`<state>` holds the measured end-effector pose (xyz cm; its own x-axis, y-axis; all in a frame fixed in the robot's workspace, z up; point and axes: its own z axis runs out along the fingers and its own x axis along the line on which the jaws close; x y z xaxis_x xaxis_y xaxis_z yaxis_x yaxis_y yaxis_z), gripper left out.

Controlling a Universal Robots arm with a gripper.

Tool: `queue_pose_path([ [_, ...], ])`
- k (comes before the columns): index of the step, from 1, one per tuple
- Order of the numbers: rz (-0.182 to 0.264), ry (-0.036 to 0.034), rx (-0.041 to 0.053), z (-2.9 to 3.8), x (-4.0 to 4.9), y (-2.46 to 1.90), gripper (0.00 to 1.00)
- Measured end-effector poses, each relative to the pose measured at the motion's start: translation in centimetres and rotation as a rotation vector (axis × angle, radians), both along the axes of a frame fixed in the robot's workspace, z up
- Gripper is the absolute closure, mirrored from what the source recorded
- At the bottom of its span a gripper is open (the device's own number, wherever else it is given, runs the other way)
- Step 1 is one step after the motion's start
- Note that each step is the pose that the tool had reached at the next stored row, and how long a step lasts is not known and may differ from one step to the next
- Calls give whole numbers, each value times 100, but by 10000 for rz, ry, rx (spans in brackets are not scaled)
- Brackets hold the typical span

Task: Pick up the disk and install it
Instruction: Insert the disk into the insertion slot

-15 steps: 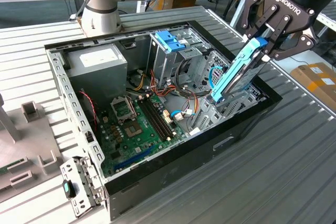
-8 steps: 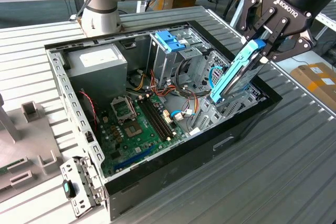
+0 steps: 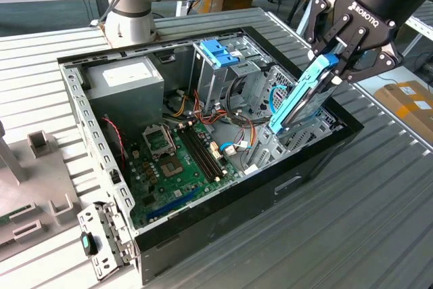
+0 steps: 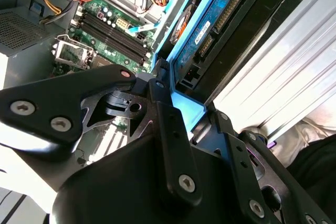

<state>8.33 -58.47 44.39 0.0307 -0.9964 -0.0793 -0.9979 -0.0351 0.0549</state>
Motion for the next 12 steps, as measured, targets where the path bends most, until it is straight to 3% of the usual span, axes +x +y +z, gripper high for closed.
queue_pose_path([
  [12, -1, 0, 2, -102, 0, 50, 63],
])
